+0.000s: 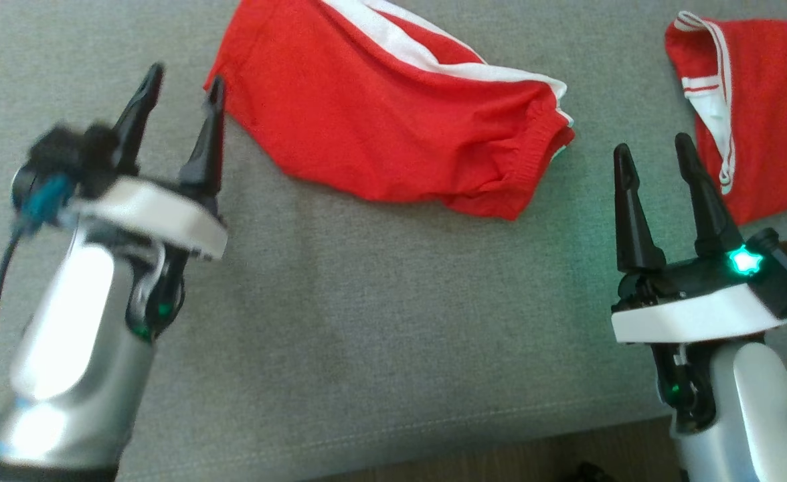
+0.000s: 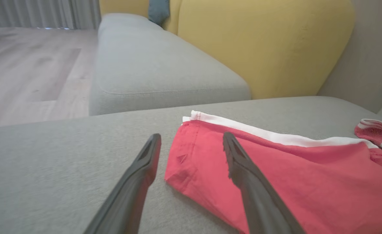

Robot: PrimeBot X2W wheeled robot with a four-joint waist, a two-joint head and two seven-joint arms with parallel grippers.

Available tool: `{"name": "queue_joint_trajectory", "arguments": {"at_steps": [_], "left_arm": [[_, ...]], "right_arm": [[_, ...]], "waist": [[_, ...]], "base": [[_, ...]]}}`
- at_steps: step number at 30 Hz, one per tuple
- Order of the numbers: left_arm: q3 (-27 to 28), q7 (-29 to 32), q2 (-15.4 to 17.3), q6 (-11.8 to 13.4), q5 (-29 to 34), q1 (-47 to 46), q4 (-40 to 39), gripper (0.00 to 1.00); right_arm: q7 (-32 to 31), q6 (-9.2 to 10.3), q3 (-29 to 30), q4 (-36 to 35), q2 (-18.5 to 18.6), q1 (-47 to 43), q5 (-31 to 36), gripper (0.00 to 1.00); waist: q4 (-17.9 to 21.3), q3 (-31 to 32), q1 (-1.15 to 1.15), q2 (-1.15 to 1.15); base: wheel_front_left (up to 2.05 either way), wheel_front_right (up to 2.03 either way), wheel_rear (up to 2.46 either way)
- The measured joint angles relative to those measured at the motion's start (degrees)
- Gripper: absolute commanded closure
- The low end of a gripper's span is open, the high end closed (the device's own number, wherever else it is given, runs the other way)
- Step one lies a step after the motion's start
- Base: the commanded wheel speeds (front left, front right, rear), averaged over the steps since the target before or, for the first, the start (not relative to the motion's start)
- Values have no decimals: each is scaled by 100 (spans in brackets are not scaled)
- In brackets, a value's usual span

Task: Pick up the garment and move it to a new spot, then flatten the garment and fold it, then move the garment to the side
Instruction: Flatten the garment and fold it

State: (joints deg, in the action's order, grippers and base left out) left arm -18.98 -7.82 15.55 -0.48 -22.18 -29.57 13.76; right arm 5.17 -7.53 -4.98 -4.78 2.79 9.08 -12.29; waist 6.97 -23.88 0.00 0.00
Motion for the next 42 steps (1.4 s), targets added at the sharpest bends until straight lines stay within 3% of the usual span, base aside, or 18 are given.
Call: {"name": "queue_joint_trajectory", "arguments": {"at_steps": [6, 12, 17, 19, 23, 29, 34, 42], "left_arm": [[-136, 914, -41, -313, -267, -788, 1049, 0], [-255, 1693, -36, -412, -368, -1427, 2150, 0], [-417, 2083, -38, -464, -359, -1825, 2476, 0], [-438, 2173, -67, -464, -369, -1883, 2555, 100], [-510, 2282, -108, -442, -342, -1923, 2575, 100], [-592, 1851, -134, -165, -224, -1710, 2472, 100], [-399, 1406, -156, 65, -453, -790, 1938, 100], [-190, 1252, -76, 386, -839, 959, 722, 100]], "right_arm": [[-21, 0, -74, 10, 0, 161, -35, 0], [-5, 0, -124, 114, 0, 210, -141, 0], [22, 0, -108, 172, -1, 207, -204, 0], [24, 0, -103, 178, -1, 207, -244, 0], [37, 0, -88, 176, -1, 208, -260, 0], [30, 0, -32, 202, -1, 203, -285, 0], [-88, 0, 38, 219, -1, 163, -250, 0], [-275, 0, 156, 226, -2, -203, -252, 0]], "waist": [[130, -153, 0, 0], [292, -243, 0, 0], [327, -259, 0, 0], [324, -263, 0, 0], [296, -256, 0, 0], [204, -127, 0, 0], [53, 87, 0, 0], [-203, 493, 0, 0]], "base": [[0, 0, 0], [0, 0, 0], [0, 0, 0], [0, 0, 0], [0, 0, 0], [0, 0, 0], [0, 0, 0], [0, 0, 0]]}}
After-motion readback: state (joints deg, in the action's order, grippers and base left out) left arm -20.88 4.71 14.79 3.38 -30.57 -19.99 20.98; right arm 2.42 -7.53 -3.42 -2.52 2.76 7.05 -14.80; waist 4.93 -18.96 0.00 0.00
